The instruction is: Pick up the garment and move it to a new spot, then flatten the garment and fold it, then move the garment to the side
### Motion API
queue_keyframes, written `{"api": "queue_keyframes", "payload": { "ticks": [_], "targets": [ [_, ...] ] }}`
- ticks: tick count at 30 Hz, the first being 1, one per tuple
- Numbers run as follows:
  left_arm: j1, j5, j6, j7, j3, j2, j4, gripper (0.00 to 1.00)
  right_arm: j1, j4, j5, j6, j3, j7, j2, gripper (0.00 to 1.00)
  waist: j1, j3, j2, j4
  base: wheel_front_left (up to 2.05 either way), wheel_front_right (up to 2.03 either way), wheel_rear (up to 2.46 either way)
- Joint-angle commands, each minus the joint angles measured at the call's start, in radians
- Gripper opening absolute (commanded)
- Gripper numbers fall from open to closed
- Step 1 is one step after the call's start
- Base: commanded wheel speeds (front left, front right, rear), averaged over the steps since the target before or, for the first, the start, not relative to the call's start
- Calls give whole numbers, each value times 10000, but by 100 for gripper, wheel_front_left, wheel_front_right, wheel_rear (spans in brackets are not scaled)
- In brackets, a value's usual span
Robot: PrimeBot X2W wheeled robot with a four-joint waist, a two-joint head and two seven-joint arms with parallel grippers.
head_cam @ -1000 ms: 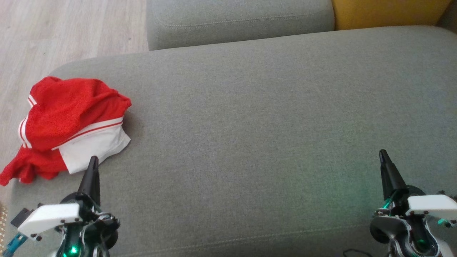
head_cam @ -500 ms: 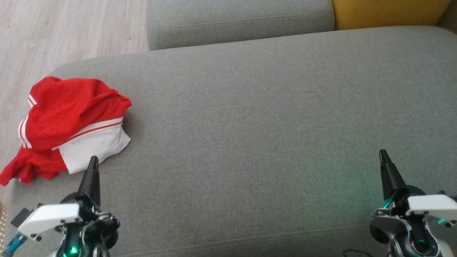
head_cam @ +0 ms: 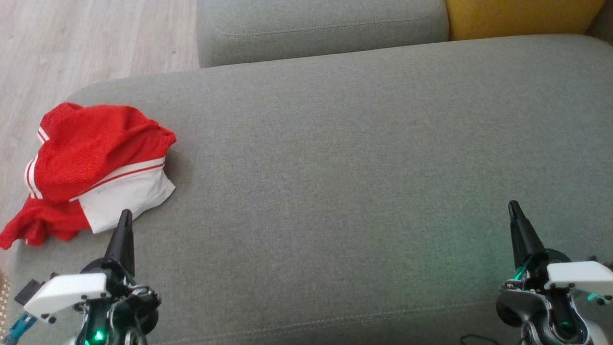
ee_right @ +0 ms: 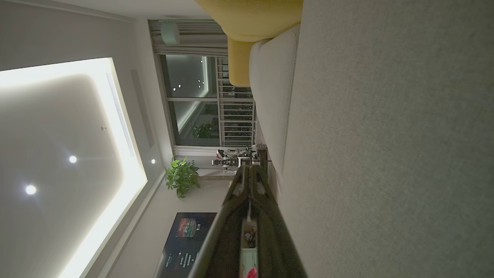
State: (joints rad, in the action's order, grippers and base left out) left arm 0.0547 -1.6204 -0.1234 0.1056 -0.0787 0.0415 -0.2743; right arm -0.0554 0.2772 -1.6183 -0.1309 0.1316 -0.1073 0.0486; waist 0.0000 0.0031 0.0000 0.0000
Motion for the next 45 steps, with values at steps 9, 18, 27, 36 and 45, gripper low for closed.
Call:
{"api": "queue_keyframes", "payload": {
  "ticks": [9,18,27,36,45],
  "targets": [
    [532,113,-73,73,-346,87,295,0,-525,-324,92,2,-183,-55,16,0,0,0,0,0,0,0,0],
    [532,113,-73,73,-346,87,295,0,-525,-324,92,2,-183,-55,16,0,0,0,0,0,0,0,0],
    [532,113,-73,73,-346,87,295,0,-525,-324,92,2,-183,-55,16,0,0,0,0,0,0,0,0],
    [532,113,-73,73,-346,87,295,0,-525,-324,92,2,-183,-55,16,0,0,0,0,0,0,0,0],
    [532,113,-73,73,-346,87,295,0,-525,-324,92,2,-183,-55,16,0,0,0,0,0,0,0,0]
  ]
}}
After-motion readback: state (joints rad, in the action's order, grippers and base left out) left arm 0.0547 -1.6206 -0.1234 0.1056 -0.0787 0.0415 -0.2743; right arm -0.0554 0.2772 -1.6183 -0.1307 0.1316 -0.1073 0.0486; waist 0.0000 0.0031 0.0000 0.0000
